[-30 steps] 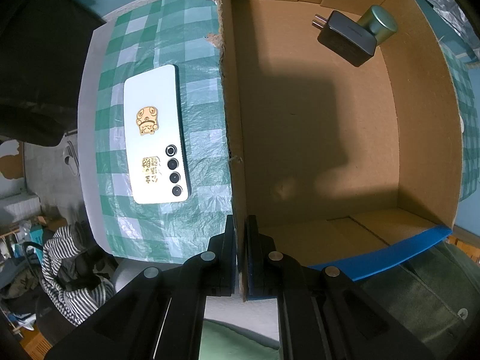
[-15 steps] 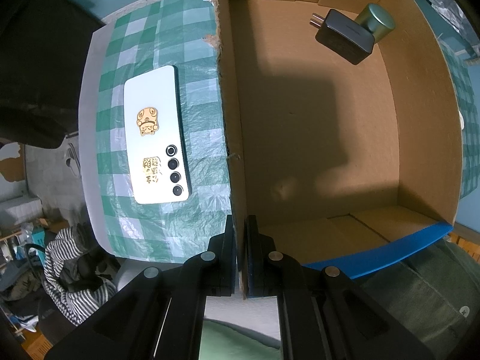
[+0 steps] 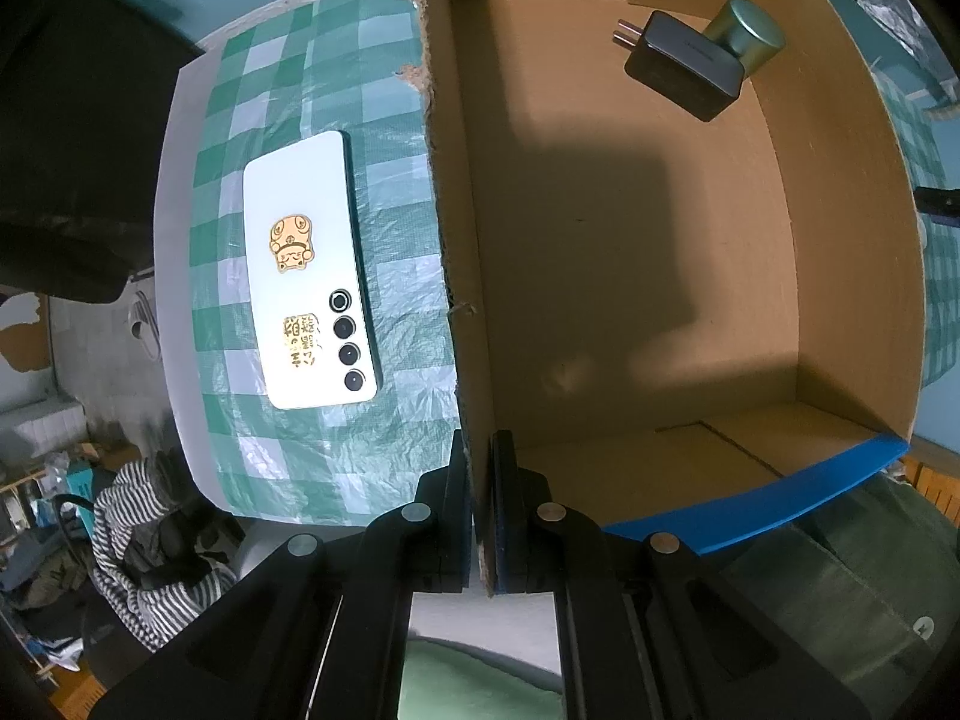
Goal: Organize rigid objects
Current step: 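Withdraw the right gripper and move it over the white charger, then close the right gripper on the white square charger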
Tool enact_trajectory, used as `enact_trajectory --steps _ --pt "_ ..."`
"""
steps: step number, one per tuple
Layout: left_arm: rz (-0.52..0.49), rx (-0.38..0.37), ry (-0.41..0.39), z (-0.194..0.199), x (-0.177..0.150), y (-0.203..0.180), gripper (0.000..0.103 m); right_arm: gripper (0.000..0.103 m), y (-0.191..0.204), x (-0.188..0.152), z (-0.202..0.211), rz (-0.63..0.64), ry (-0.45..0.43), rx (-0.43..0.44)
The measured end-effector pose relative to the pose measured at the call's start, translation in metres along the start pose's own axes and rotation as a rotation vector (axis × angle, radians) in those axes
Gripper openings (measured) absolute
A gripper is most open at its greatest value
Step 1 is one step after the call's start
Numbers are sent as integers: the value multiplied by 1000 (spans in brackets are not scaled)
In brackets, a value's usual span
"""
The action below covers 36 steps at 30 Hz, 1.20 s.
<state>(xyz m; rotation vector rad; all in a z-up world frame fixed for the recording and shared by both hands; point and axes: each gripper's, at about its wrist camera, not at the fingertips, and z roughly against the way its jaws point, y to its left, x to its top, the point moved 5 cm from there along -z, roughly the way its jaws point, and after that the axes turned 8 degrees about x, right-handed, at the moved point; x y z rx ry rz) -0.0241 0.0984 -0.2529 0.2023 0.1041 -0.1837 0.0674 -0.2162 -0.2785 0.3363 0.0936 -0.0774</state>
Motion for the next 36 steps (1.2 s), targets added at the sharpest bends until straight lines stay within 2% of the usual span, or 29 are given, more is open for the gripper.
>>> enact_trajectory --steps 6,13,15,22,28,36 --pt "-3 -1 1 0 0 0 6 59 -8 -4 -24 -63 35 28" --pt "-5 1 1 -1 0 0 6 60 -7 -2 -37 -104 35 90" --pt "-5 -1 1 -1 0 0 6 62 -7 2 -41 -110 39 95" --pt "-3 -2 2 -1 0 0 6 63 -8 12 -48 -118 43 71" --pt "-1 -3 2 -1 0 0 6 63 13 30 -49 -55 49 28" --pt "11 -5 1 -1 -1 0 6 63 53 48 -63 85 72 -69"
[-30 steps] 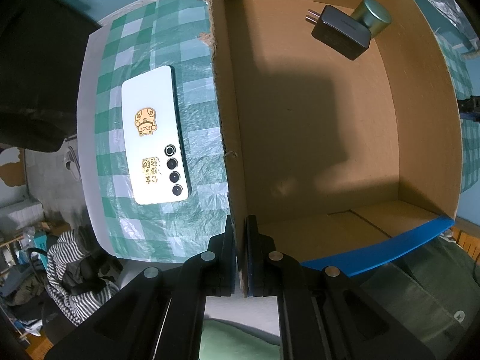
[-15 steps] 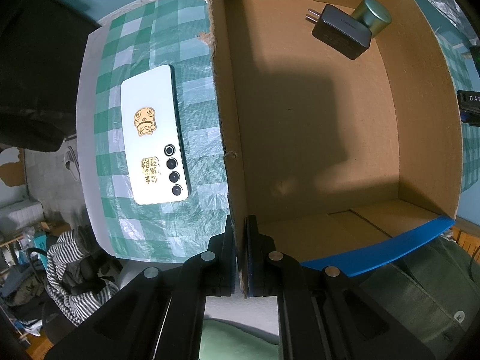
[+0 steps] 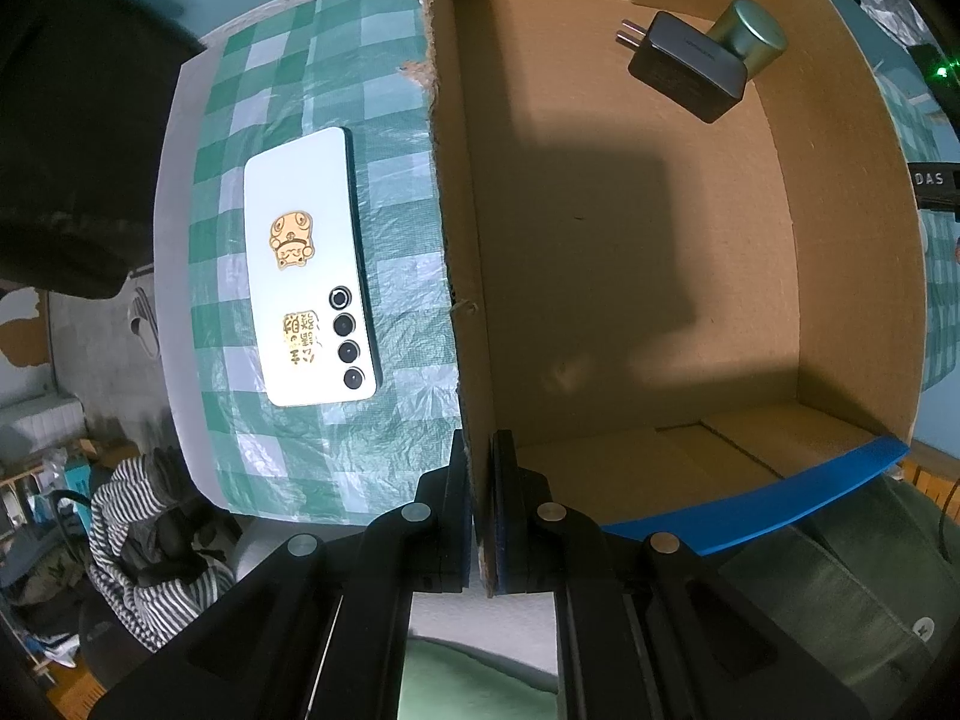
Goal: Organize rigid objects
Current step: 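Close the right gripper on the white square charger, then lift the white charger with the right gripper and carry it over the box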
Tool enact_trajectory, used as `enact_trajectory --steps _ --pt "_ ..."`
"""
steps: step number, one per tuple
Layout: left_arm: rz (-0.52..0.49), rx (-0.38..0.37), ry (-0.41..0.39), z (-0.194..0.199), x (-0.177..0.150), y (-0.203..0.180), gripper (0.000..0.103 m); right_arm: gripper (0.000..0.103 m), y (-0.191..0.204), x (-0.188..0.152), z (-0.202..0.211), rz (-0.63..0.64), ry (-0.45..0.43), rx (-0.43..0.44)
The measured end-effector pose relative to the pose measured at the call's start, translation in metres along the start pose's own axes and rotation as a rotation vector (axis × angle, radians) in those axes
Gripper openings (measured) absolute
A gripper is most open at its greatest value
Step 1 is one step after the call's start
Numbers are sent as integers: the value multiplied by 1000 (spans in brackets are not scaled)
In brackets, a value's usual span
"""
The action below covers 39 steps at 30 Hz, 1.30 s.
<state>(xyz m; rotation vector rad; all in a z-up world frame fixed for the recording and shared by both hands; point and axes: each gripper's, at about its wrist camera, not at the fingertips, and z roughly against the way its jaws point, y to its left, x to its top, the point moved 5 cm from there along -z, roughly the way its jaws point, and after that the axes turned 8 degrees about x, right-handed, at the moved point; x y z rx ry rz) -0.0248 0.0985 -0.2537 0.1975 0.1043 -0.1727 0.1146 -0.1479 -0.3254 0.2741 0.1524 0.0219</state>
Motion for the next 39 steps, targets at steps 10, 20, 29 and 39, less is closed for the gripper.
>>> enact_trajectory --steps 10,20,29,39 --pt "6 -4 -1 -1 0 1 6 63 13 -5 -23 73 28 -83" --pt "-5 -3 -1 -2 -1 2 6 61 -3 -35 -30 50 -18 -59" --pt "-8 -5 -2 -2 -1 1 6 52 -19 -36 -33 50 -38 -81" --pt "-9 -2 -5 -2 -1 1 7 51 -6 -41 1 106 -73 -81"
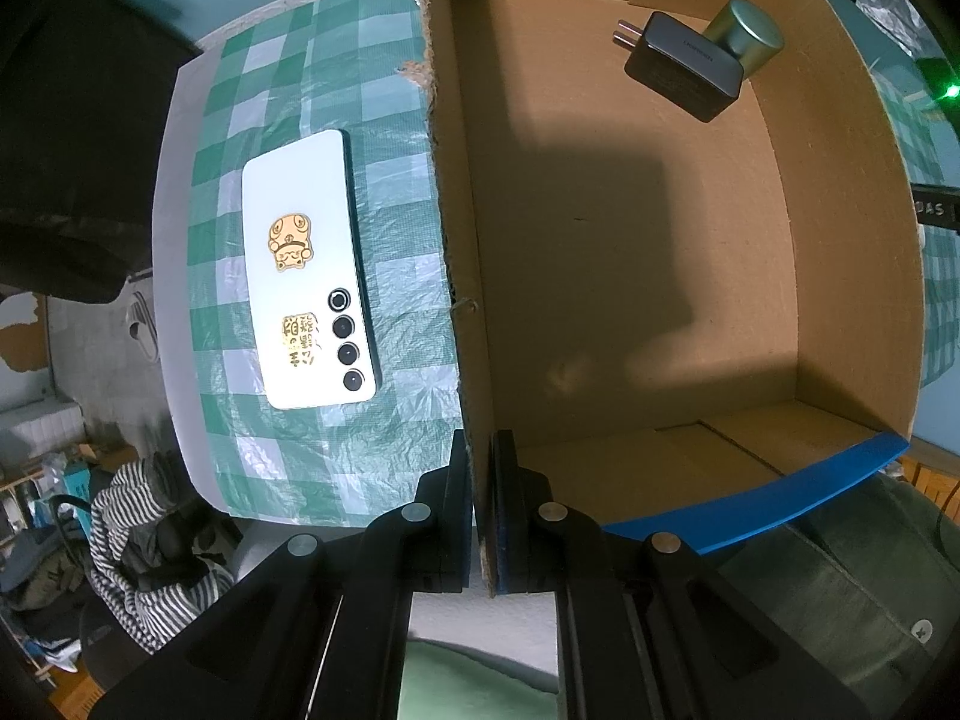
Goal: Organize rigid objects
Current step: 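Lift the white charger with the right gripper and carry it over the box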
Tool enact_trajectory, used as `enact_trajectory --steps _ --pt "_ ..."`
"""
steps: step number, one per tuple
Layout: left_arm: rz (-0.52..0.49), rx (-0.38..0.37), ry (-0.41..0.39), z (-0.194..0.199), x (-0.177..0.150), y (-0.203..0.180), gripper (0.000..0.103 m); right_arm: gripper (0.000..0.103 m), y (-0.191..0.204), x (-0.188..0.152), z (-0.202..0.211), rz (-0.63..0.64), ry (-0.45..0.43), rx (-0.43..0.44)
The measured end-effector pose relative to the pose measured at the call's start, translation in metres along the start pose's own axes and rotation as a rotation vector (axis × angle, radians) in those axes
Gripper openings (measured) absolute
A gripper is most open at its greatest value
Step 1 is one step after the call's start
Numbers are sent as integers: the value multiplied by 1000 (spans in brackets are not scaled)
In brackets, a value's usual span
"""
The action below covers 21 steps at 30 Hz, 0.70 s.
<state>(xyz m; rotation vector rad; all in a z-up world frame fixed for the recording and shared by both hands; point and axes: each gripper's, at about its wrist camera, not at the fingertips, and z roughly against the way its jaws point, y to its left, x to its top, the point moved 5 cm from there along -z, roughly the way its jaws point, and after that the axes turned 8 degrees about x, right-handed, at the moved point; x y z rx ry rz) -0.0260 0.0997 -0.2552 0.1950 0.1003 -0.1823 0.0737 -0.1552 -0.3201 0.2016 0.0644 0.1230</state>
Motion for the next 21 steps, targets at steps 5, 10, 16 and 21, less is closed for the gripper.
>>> enact_trajectory --steps 5,10,16,21 --pt "0 1 -1 0 0 0 7 51 3 0 17 30 -18 -2" --pt "-2 2 -1 0 0 0 7 51 8 6 51 68 -33 -9" --pt "-9 5 -1 0 0 0 7 51 17 5 82 112 -59 -7" --pt "-13 7 -2 1 1 0 7 51 26 10 95 147 -76 -5"
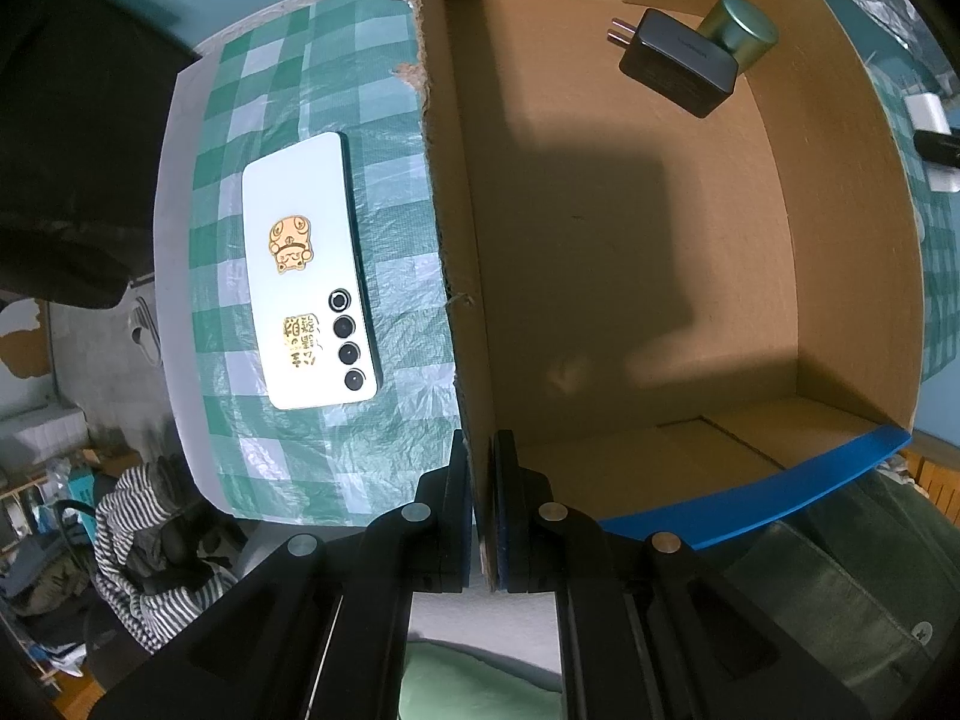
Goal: Organize rigid objects
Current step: 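Lift the white charger with the right gripper and carry it over the box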
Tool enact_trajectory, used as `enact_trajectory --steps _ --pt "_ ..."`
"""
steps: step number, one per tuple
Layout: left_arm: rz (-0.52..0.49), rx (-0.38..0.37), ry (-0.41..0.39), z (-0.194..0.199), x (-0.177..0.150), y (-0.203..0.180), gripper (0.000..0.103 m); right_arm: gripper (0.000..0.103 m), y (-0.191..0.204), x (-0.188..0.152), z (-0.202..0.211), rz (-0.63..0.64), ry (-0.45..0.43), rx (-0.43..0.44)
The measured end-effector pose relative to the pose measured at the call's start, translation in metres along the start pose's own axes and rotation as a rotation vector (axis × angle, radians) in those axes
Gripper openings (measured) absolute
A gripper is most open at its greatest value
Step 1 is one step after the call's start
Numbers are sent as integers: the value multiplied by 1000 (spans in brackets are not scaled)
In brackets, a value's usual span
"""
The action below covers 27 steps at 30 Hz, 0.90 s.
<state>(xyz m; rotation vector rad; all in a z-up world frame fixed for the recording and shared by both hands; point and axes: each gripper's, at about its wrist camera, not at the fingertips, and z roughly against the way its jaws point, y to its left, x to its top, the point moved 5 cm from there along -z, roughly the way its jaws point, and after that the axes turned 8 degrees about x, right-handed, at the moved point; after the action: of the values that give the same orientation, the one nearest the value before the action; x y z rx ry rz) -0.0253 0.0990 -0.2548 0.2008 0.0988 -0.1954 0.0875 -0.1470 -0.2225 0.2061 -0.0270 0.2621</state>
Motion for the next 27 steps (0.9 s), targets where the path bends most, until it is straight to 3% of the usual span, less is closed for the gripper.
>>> enact_trajectory --steps 14,27 --pt "4 -8 -1 1 -1 1 7 51 43 25 29 114 -41 24" --pt "17 -15 1 0 -1 1 7 51 90 47 14 240 -20 38"
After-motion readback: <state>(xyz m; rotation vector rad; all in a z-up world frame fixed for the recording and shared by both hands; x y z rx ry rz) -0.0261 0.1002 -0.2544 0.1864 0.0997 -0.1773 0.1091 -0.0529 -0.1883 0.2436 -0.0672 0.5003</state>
